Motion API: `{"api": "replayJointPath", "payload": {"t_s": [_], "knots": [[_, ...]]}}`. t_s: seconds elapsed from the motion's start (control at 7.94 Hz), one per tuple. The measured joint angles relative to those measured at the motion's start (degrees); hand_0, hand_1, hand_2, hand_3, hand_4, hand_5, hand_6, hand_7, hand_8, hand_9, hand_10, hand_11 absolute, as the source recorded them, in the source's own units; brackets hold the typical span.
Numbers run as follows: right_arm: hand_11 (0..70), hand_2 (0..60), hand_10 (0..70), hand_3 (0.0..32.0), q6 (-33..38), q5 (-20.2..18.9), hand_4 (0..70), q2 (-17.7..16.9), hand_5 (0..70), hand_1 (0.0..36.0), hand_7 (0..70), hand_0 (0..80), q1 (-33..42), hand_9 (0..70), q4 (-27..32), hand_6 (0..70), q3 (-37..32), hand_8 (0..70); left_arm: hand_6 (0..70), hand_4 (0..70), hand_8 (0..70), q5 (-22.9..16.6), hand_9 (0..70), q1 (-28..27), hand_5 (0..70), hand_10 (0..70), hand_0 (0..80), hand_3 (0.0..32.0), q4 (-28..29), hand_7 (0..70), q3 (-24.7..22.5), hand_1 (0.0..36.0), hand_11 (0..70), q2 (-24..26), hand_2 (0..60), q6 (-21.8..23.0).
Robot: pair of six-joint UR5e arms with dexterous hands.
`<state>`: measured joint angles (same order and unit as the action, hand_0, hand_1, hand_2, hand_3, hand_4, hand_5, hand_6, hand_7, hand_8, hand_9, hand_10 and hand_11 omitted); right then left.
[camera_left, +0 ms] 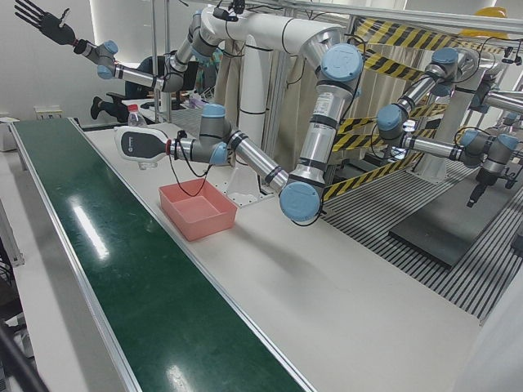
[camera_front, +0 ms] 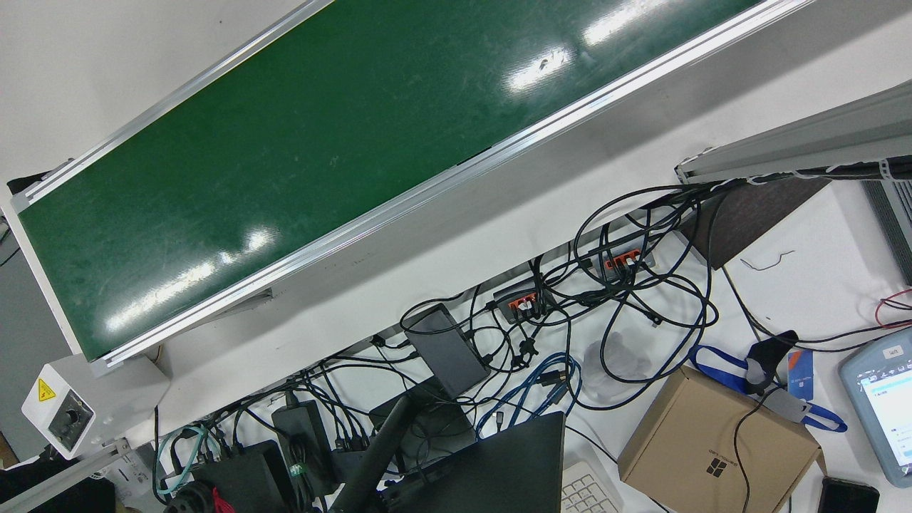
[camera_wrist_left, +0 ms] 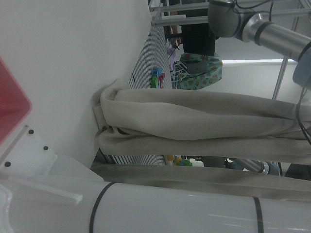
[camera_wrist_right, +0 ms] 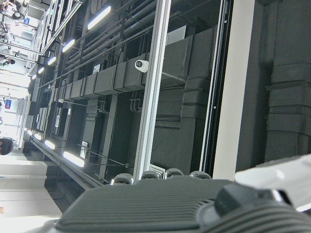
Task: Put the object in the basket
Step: 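Carry the bottle with the left hand over the pink tray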
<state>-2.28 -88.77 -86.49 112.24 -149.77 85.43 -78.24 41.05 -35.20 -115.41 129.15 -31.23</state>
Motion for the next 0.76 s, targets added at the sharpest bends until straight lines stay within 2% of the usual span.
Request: {"api": "replayJointPath", "payload": {"t_s": [0.13,0.38,0.5,0.63,0.76], "knots": [[0.0,0.0,0.0,0.0,0.00,0.00,0.0,0.00,0.0,0.0,0.0,0.0,0.00,0.0,0.00,0.0,0.00,0.0,70.0,46.9,70.0,0.15,70.0,-3.30,70.0,70.0,80.0,0.0,-2.31,70.0,-2.89,9.8,70.0,-0.02,0.0,-2.09],[0.0,0.0,0.0,0.0,0.00,0.00,0.0,0.00,0.0,0.0,0.0,0.0,0.00,0.0,0.00,0.0,0.00,0.0,70.0,37.1,70.0,1.28,70.0,-8.79,70.0,70.0,80.0,0.0,-4.33,70.0,-5.76,9.1,70.0,-0.04,0.0,-4.96],[0.0,0.0,0.0,0.0,0.00,0.00,0.0,0.00,0.0,0.0,0.0,0.0,0.00,0.0,0.00,0.0,0.00,0.0,70.0,28.1,70.0,2.09,70.0,-10.00,70.0,70.0,80.0,0.0,-4.84,70.0,-6.71,7.6,70.0,-0.39,0.0,-5.46],[0.0,0.0,0.0,0.0,0.00,0.00,0.0,0.00,0.0,0.0,0.0,0.0,0.00,0.0,0.00,0.0,0.00,0.0,66.3,23.3,70.0,2.61,70.0,-10.54,70.0,70.0,80.0,0.0,-5.13,70.0,-7.26,6.1,70.0,-0.91,0.0,-5.66],[0.0,0.0,0.0,0.0,0.00,0.00,0.0,0.00,0.0,0.0,0.0,0.0,0.00,0.0,0.00,0.0,0.00,0.0,47.1,14.1,69.1,2.84,70.0,-10.76,70.0,62.8,61.9,0.0,-5.27,59.3,-7.48,0.0,70.0,-1.37,0.0,-5.73]]}}
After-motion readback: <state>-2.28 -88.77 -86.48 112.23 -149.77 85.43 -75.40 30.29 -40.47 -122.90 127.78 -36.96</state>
